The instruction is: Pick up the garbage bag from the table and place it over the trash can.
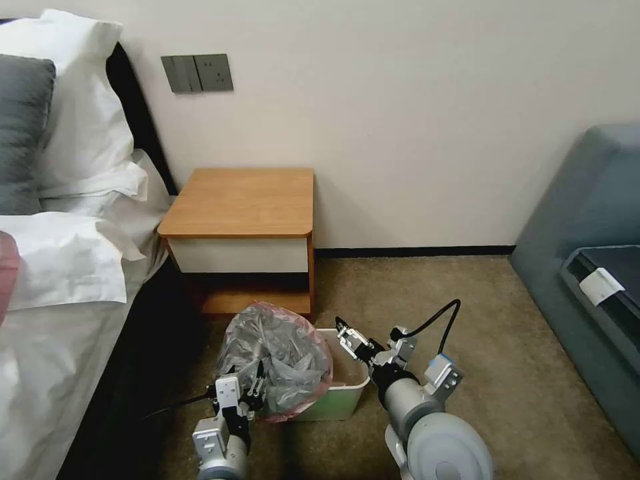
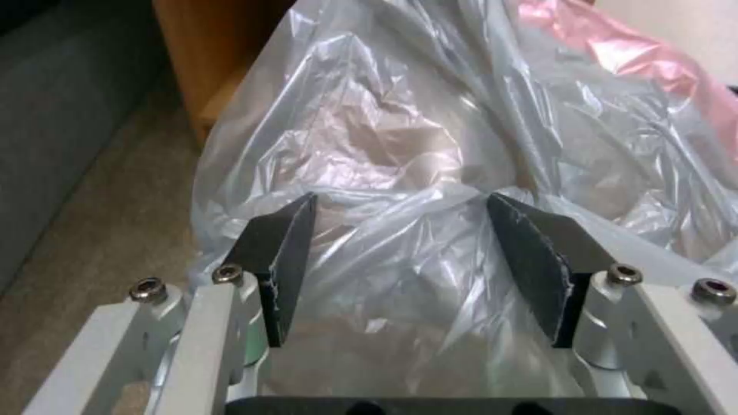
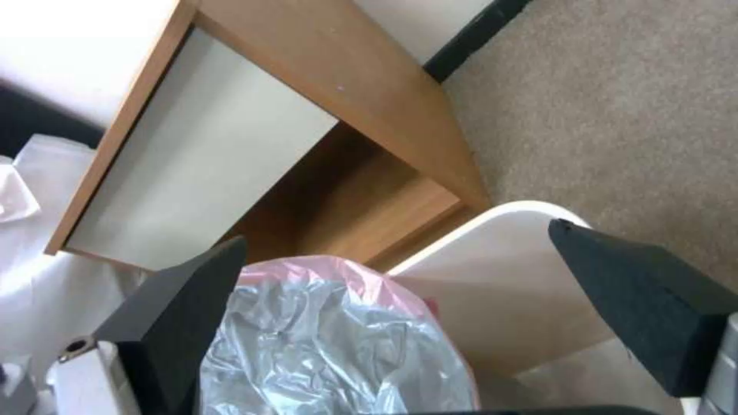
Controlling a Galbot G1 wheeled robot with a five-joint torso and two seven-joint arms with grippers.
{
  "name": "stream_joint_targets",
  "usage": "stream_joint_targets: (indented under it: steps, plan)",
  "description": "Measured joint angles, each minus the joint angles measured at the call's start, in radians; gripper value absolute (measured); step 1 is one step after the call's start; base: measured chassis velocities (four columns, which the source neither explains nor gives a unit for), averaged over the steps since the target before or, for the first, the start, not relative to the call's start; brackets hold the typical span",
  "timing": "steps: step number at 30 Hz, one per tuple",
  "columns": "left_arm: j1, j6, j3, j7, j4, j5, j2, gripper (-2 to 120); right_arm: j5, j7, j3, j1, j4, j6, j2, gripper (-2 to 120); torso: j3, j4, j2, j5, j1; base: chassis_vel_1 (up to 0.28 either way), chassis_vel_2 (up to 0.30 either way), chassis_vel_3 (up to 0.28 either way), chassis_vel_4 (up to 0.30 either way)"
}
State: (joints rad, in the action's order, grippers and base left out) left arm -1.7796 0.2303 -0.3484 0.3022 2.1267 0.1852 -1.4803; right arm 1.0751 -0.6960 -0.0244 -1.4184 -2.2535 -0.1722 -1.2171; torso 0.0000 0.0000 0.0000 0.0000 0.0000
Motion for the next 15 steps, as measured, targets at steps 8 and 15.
stream_joint_targets:
  steps: [8,15]
  plan:
    - [0.013,-0.002,0.009,-0.014,-0.016,-0.019,0.007,60,-0.003,0.001,0.003,0.001,0.012,0.000,-0.006,100,0.000,0.0000,0.000,0.0000,0.000,0.000,0.000,0.000,0.000]
    - [0.039,-0.004,0.023,-0.023,-0.041,-0.027,0.012,61,-0.004,0.001,0.001,0.004,0.023,0.002,-0.008,100,0.000,0.0000,0.000,0.0000,0.000,0.000,0.000,0.000,0.000]
